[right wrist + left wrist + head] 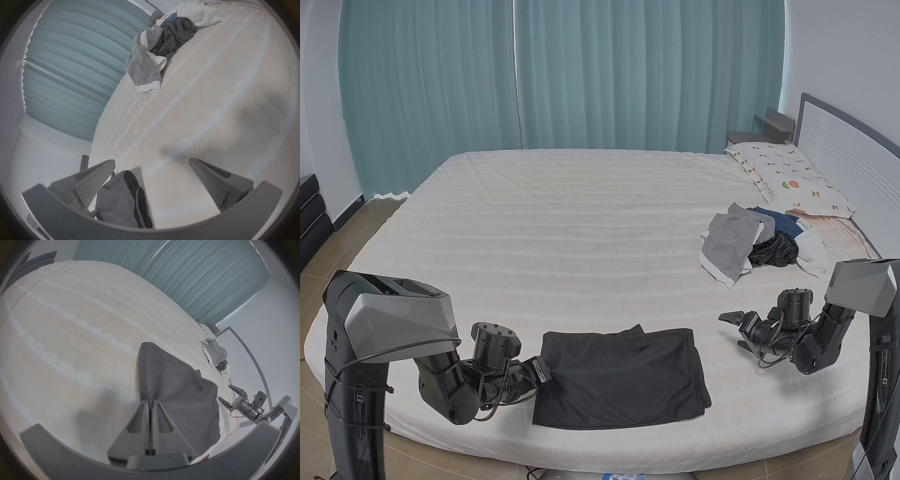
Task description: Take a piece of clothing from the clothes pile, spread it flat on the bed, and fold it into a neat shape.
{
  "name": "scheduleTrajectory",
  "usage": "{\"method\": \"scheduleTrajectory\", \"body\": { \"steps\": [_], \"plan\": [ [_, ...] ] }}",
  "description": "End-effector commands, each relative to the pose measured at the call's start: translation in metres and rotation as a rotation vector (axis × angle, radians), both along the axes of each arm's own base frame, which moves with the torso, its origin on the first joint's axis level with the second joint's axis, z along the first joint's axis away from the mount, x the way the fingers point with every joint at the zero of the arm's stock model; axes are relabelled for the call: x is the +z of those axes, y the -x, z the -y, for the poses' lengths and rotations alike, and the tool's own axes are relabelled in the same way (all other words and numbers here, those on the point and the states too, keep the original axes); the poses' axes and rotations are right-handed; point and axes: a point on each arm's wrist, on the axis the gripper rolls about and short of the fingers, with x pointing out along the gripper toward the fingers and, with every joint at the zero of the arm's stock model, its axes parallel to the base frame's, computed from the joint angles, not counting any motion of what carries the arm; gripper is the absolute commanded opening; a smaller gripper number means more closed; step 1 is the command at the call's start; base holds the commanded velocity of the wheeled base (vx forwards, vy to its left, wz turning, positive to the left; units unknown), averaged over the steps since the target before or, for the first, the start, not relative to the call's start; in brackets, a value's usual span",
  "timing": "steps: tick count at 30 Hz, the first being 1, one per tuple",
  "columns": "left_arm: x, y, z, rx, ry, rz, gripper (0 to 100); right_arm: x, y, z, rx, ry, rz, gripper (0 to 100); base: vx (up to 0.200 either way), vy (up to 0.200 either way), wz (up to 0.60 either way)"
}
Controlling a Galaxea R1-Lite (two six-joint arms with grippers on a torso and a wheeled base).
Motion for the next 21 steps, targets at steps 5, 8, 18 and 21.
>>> {"method": "scheduleTrajectory", "body": {
  "steps": [5,8,18,21],
  "plan": [
    [0.0028,-0.0006,-0.0005,0.020,0.005,0.006,0,-0.0006,0.0002,0.0001,0.001,0.001,-0.001,100,0.000,0.200,0.00],
    [0.0026,-0.0003,-0.0009,0.028,0.001,0.007,0,-0.0008,0.0005,0.0001,0.001,0.001,-0.003,100,0.000,0.200,0.00],
    [0.0018,0.0004,-0.0030,0.037,-0.006,0.003,0,-0.0005,0.0009,0.0001,0.002,0.002,-0.002,100,0.000,0.200,0.00],
    [0.0023,-0.0002,-0.0044,0.042,-0.005,0.004,0,-0.0005,0.0009,0.0001,0.002,0.002,-0.002,100,0.000,0.200,0.00]
  ]
}}
